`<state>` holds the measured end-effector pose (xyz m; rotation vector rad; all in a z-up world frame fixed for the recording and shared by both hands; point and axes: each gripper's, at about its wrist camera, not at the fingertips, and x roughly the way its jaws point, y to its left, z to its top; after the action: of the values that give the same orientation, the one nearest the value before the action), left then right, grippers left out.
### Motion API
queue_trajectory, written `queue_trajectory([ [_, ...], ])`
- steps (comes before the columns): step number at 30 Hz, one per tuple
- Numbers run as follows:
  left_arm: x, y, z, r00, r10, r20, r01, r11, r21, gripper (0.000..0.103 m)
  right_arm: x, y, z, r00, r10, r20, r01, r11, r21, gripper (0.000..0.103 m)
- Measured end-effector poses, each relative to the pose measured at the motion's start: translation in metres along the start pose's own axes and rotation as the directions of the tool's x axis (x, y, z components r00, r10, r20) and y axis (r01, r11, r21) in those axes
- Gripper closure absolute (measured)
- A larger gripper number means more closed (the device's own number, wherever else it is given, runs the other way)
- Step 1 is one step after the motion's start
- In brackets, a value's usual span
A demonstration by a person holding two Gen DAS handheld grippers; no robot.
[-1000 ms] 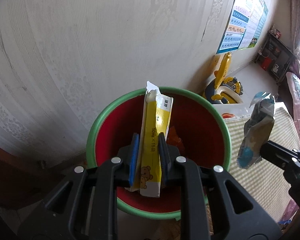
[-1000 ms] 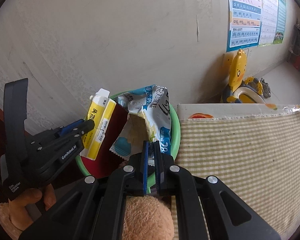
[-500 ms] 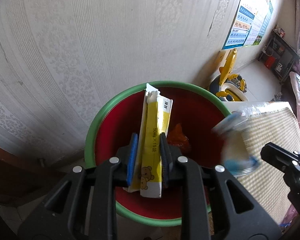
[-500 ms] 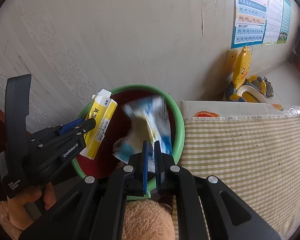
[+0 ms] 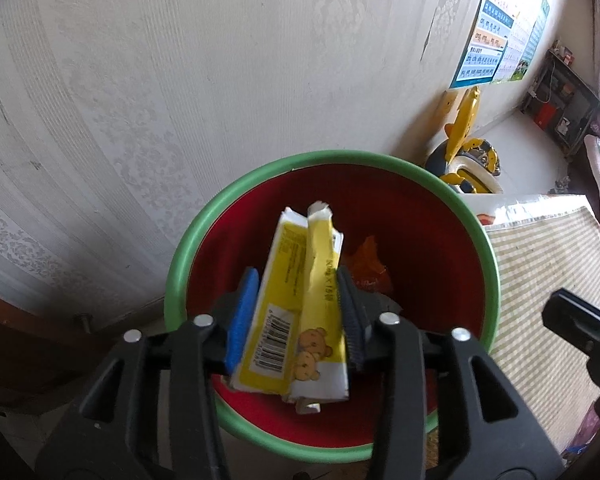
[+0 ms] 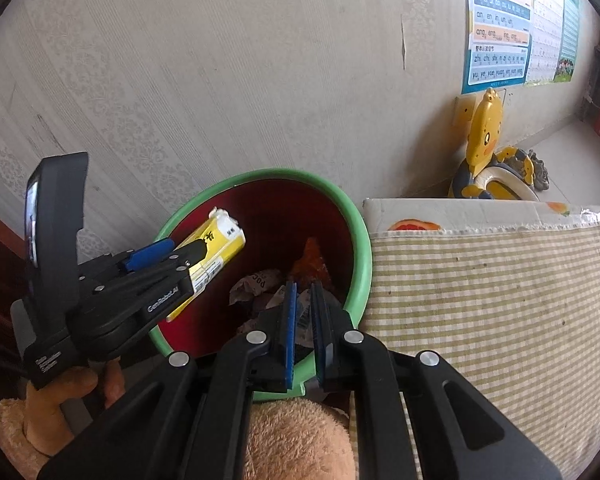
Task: Collect trash
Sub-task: 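Open the right tool over the bucket while the left tool releases the yellow box into it, then grasp the dark blue wrapper with the left tool while the right tool grasps the pink bag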
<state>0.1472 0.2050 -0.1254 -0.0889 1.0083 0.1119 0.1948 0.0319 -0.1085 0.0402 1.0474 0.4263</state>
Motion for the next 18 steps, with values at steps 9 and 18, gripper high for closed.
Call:
queue_trajectory([
  [9,-0.002,0.002,0.0,1.0,0.029,0.012,-0.029,1.0,-0.003,0.04,-0.017,-0.011,-0.011,1.0,-0.002,0.013,0.002,0.999,0.047,0.081],
  [18,-0.015,-0.007,-0.006,0.999,0.03,0.022,-0.031,0.999,0.021,0.037,-0.052,-0.031,-0.028,0.999,-0.027,0.047,0.023,0.997,0.08,0.076],
])
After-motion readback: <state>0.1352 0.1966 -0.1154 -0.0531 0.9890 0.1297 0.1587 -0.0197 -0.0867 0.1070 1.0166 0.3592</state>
